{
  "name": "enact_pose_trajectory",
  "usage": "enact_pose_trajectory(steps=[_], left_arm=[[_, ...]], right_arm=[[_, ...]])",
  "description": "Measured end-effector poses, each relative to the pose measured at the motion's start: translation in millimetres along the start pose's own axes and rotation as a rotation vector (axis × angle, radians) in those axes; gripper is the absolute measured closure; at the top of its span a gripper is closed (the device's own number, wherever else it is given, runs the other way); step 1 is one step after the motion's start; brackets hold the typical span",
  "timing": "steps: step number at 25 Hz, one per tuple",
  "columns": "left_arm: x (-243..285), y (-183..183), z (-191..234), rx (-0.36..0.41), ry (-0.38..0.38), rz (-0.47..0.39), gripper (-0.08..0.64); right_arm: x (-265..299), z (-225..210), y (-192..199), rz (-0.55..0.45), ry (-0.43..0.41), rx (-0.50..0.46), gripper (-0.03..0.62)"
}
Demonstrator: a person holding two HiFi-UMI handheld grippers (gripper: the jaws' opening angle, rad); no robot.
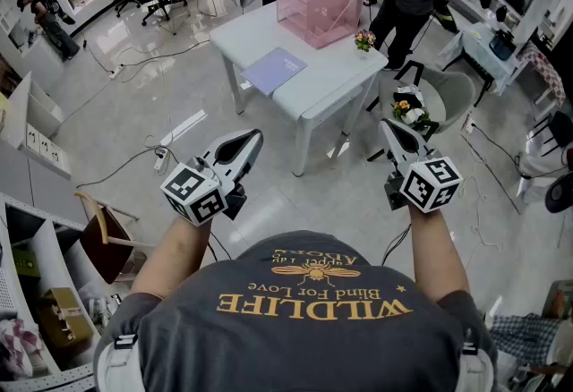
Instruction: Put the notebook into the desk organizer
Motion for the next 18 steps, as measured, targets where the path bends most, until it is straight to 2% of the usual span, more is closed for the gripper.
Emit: enact_pose_trajectory(steps=[18], left_arm=[[0.2, 4.5, -2.0, 0.018, 0.012, -0.002, 0.560]], right_arm=[[-4.5, -2.6, 7.4, 0.003, 0.016, -0.016, 0.592]])
Point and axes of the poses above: the fingertips, and each gripper's own axes: x forward along the fingers, z to its left, y out of its underside, the point moved 4 cm from there along -x, backward along the fingers, and after that the axes turned 7 degrees about -y, right-handed, at the moved point
